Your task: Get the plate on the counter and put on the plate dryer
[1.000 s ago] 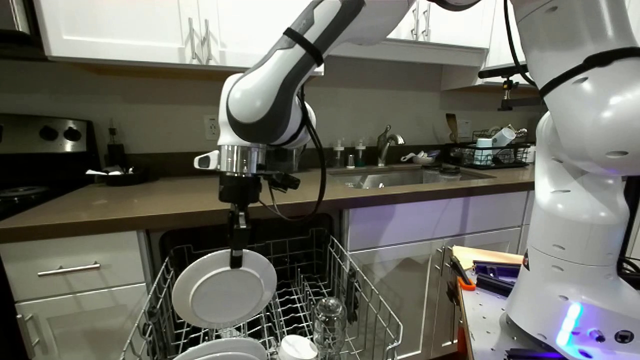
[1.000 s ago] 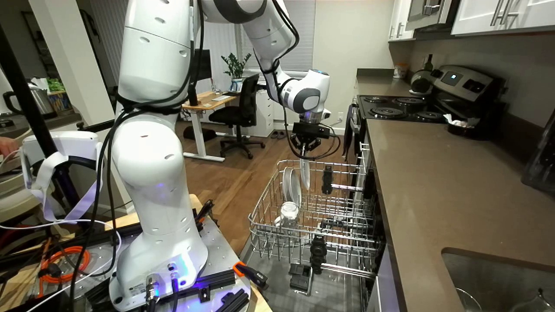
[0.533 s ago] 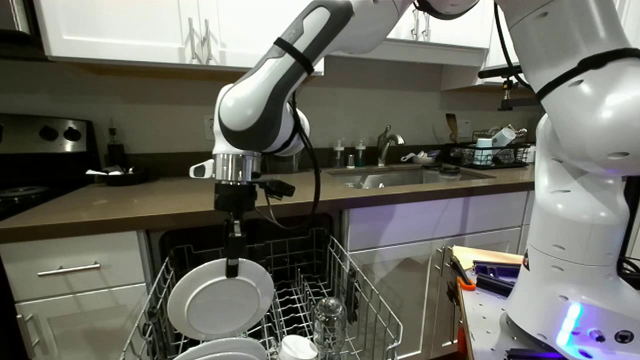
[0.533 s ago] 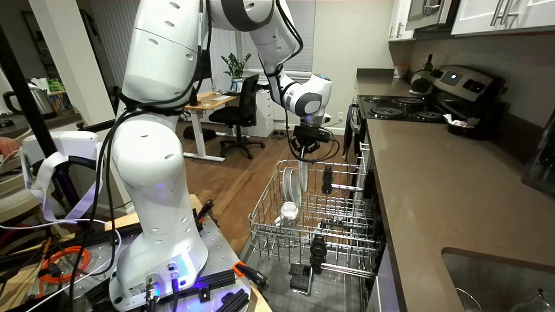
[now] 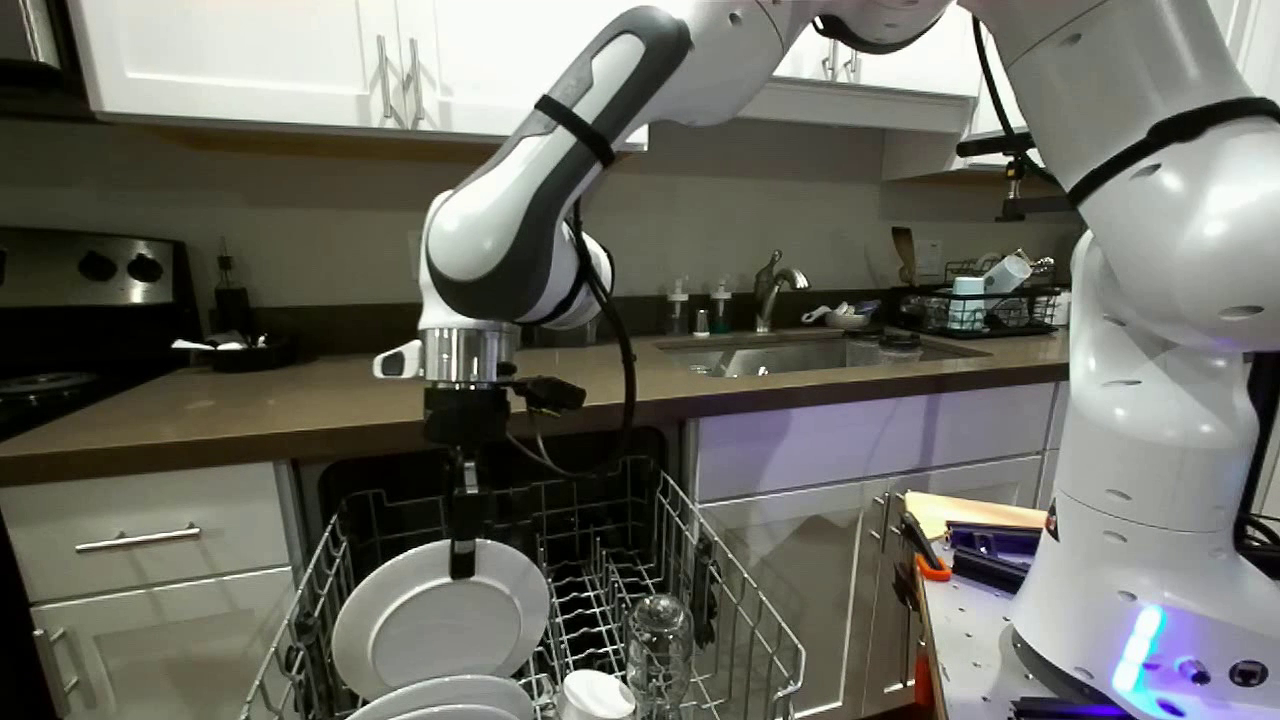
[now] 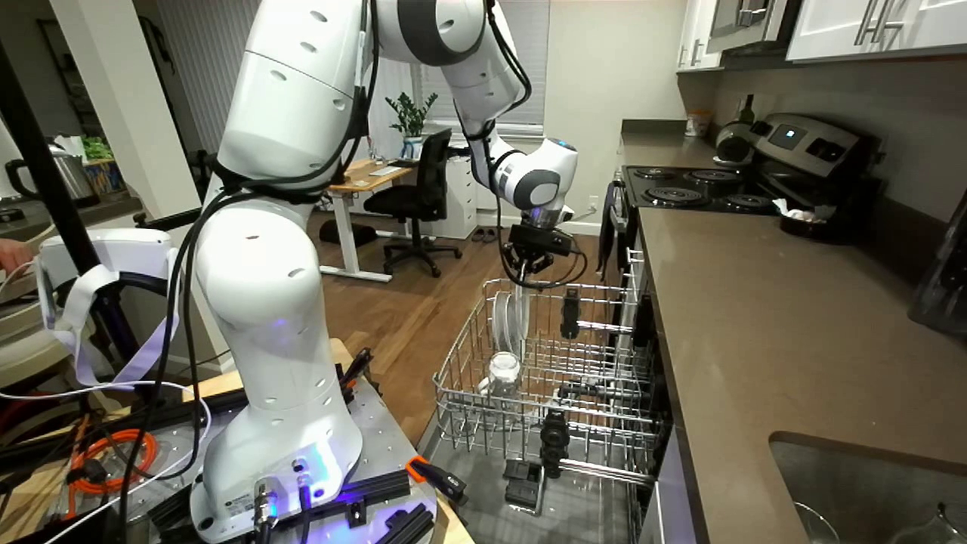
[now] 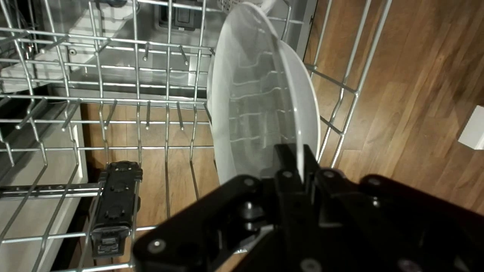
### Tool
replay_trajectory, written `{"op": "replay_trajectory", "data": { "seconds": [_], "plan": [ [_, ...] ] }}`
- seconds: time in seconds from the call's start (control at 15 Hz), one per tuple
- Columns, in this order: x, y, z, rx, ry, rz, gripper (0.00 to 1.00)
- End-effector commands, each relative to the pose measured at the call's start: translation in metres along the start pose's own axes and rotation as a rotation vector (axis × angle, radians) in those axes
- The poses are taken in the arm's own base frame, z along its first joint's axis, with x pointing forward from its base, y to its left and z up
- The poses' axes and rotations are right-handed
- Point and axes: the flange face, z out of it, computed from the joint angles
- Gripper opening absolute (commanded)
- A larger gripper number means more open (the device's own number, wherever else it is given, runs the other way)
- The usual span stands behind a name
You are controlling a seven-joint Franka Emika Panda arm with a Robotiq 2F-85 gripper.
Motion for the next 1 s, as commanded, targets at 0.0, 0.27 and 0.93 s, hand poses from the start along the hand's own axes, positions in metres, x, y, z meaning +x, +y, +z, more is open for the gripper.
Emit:
{"op": "replay_trajectory", "data": {
  "seconds": [0.0,0.27,0.93],
  "plan": [
    [0.011,0.002,0.006,0.011,0.012,-0.005,0.05],
    [0.017,0.007,0.021,-0.020,0.022,-0.014,0.05],
    [0.028,0.029,0.054,-0.028,0.027,-0.013,0.05]
  ]
}}
